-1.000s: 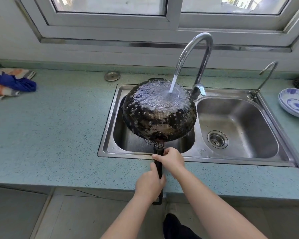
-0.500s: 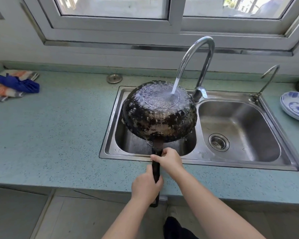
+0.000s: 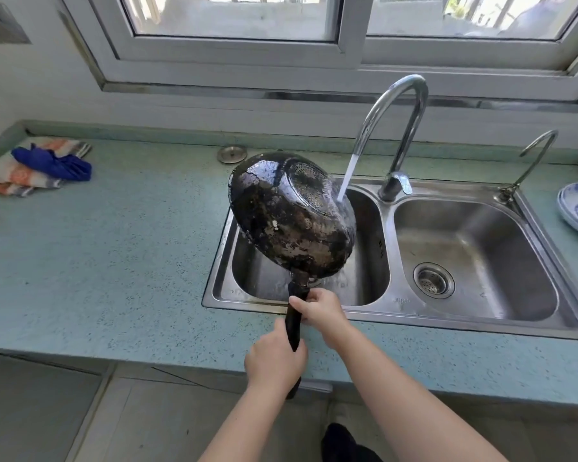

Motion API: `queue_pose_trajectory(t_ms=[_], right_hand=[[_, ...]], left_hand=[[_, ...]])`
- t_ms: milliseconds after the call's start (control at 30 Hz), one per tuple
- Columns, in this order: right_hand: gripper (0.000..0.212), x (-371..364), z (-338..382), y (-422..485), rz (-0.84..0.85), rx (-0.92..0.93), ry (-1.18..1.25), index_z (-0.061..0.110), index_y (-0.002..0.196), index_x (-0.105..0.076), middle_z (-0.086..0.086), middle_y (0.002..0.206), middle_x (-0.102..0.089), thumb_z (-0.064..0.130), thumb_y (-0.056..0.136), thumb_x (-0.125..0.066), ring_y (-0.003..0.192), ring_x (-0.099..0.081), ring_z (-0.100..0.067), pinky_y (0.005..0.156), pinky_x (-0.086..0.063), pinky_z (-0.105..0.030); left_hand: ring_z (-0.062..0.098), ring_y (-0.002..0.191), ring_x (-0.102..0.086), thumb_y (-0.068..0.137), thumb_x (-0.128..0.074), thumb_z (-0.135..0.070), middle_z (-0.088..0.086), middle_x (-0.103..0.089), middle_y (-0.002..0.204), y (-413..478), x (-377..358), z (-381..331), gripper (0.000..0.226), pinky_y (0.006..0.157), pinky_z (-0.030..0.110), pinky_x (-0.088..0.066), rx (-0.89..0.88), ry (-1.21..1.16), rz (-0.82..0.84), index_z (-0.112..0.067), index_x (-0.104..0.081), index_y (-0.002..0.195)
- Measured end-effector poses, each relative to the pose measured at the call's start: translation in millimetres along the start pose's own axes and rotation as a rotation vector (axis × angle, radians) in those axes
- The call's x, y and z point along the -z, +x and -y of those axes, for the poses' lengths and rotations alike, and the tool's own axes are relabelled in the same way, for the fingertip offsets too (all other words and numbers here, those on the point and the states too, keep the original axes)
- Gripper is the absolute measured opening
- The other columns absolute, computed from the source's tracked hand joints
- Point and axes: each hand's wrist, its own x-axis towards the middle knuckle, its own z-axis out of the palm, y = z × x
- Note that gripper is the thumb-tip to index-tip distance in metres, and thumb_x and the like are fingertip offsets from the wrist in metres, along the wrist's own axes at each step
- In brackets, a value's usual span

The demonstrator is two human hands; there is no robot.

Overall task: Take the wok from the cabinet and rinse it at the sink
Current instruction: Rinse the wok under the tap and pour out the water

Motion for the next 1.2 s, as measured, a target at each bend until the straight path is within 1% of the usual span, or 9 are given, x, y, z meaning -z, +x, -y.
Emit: queue_pose_trajectory(t_ms=[233, 433, 533, 633, 800, 933, 1000, 1100, 1200], right_hand=[[0.013, 3, 1, -3, 0.045, -0.084, 0.115, 0.009, 0.079, -0.055, -0.008, 0.075, -0.057, 0.012, 0.092, -0.054, 0.066, -0.054, -0.018, 0.064, -0.049, -0.023], [0.021, 8, -6, -7, 0.054, -0.136, 0.173, 0.004, 0.083, -0.055, -0.018, 0.094, -0.063, 0.011, 0.098, -0.042, 0.089, -0.059, -0.029, 0.090, -0.051, -0.042], [0.023, 11, -10, -9, 0.073, -0.146, 0.260, -0.006, 0.101, -0.053, -0.013, 0.082, -0.065, 0.010, 0.100, -0.036, 0.074, -0.063, -0.027, 0.072, -0.055, -0.032], [0.026, 14, -13, -10, 0.066, -0.166, 0.353, -0.005, 0.091, -0.053, -0.012, 0.080, -0.065, 0.010, 0.100, -0.034, 0.065, -0.066, -0.018, 0.056, -0.057, -0.024], [0.036, 16, -17, -12, 0.021, -0.181, 0.427, 0.000, 0.077, -0.054, -0.017, 0.080, -0.062, 0.009, 0.101, -0.029, 0.053, -0.066, -0.015, 0.052, -0.057, -0.022], [0.036, 15, -21, -13, -0.028, -0.187, 0.458, -0.003, 0.076, -0.054, -0.018, 0.072, -0.059, 0.008, 0.101, -0.031, 0.040, -0.063, -0.012, 0.042, -0.053, -0.021], [0.034, 14, -22, -12, -0.055, -0.196, 0.441, -0.005, 0.077, -0.054, -0.017, 0.070, -0.058, 0.007, 0.100, -0.032, 0.039, -0.062, -0.012, 0.040, -0.051, -0.020], [0.029, 13, -24, -11, -0.090, -0.198, 0.399, -0.005, 0.082, -0.055, -0.017, 0.069, -0.059, 0.006, 0.099, -0.035, 0.053, -0.062, -0.020, 0.048, -0.054, -0.026], [0.033, 16, -27, -10, -0.115, -0.197, 0.378, 0.000, 0.071, -0.056, -0.019, 0.067, -0.062, 0.007, 0.098, -0.039, 0.061, -0.061, -0.027, 0.063, -0.055, -0.037]], left_hand=[[0.023, 0.077, -0.055, 0.085, -0.048, -0.039, -0.001, -0.061, 0.081, 4, 4, 6, 0.020, 0.063, 0.030, -0.040, 0.065, -0.115, 0.081, -0.020, -0.055, 0.087], [0.023, 0.080, -0.054, 0.082, -0.049, -0.035, -0.003, -0.056, 0.077, 2, 5, -1, 0.014, 0.063, 0.028, -0.036, 0.029, -0.084, 0.094, -0.022, -0.051, 0.078], [0.024, 0.088, -0.059, 0.081, -0.050, -0.036, -0.004, -0.053, 0.075, 0, 6, -7, 0.014, 0.064, 0.027, -0.036, 0.014, -0.052, 0.089, -0.023, -0.049, 0.077], [0.022, 0.079, -0.053, 0.079, -0.052, -0.037, -0.009, -0.048, 0.066, -2, 6, -11, 0.014, 0.065, 0.027, -0.035, 0.010, -0.051, 0.091, -0.024, -0.050, 0.076], [0.023, 0.093, -0.061, 0.075, -0.056, -0.038, 0.001, -0.067, 0.092, -3, 2, -20, 0.027, 0.066, 0.025, -0.040, 0.018, -0.044, 0.084, -0.018, -0.061, 0.092], [0.022, 0.087, -0.063, 0.076, -0.058, -0.035, 0.001, -0.063, 0.083, -5, -2, -29, 0.022, 0.060, 0.025, -0.040, 0.015, -0.023, 0.065, -0.017, -0.059, 0.089], [0.022, 0.086, -0.064, 0.074, -0.060, -0.037, 0.001, -0.068, 0.088, -5, -4, -30, 0.028, 0.061, 0.027, -0.045, 0.020, -0.022, 0.055, -0.016, -0.061, 0.093], [0.023, 0.088, -0.064, 0.073, -0.061, -0.039, 0.001, -0.070, 0.093, -6, -7, -29, 0.033, 0.065, 0.028, -0.047, 0.027, -0.069, 0.057, -0.018, -0.063, 0.098], [0.022, 0.094, -0.064, 0.076, -0.060, -0.042, 0.000, -0.070, 0.098, -8, -11, -28, 0.035, 0.066, 0.027, -0.044, 0.025, -0.126, 0.056, -0.021, -0.061, 0.103]])
